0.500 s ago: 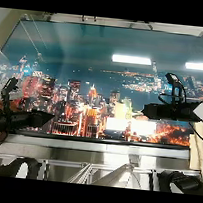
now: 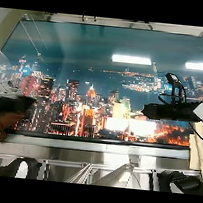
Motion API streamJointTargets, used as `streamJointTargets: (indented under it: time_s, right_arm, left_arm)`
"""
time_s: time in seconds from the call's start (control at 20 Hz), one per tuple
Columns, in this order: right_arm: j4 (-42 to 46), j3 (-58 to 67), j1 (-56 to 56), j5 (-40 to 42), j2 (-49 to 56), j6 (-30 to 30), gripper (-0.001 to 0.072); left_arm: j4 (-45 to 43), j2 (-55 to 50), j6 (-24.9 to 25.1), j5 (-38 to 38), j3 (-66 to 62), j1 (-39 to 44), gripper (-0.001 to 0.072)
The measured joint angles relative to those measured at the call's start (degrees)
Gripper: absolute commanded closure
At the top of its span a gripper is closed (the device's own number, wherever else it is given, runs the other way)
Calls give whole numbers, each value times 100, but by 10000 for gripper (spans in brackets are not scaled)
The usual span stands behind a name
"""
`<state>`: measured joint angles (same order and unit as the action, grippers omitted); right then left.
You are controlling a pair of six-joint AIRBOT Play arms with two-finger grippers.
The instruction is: Fold the shirts.
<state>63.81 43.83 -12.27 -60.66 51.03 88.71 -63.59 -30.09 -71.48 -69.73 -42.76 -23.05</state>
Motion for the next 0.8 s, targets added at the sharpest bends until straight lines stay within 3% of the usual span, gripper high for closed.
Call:
streamJointTargets:
  time_s: [0.3,0.6,0.8]
  right_arm:
    - [2,-2,0,0,2,0,699]
    - [0,-2,0,2,4,0,699]
    - [2,-2,0,2,4,0,699]
  left_arm:
    - [-870,-1978,-337,599,-1683,-1626,-13]
    - [-1014,-4695,-140,557,-3213,-1976,-13]
    - [-1259,-5925,-96,367,-3987,-2011,-4]
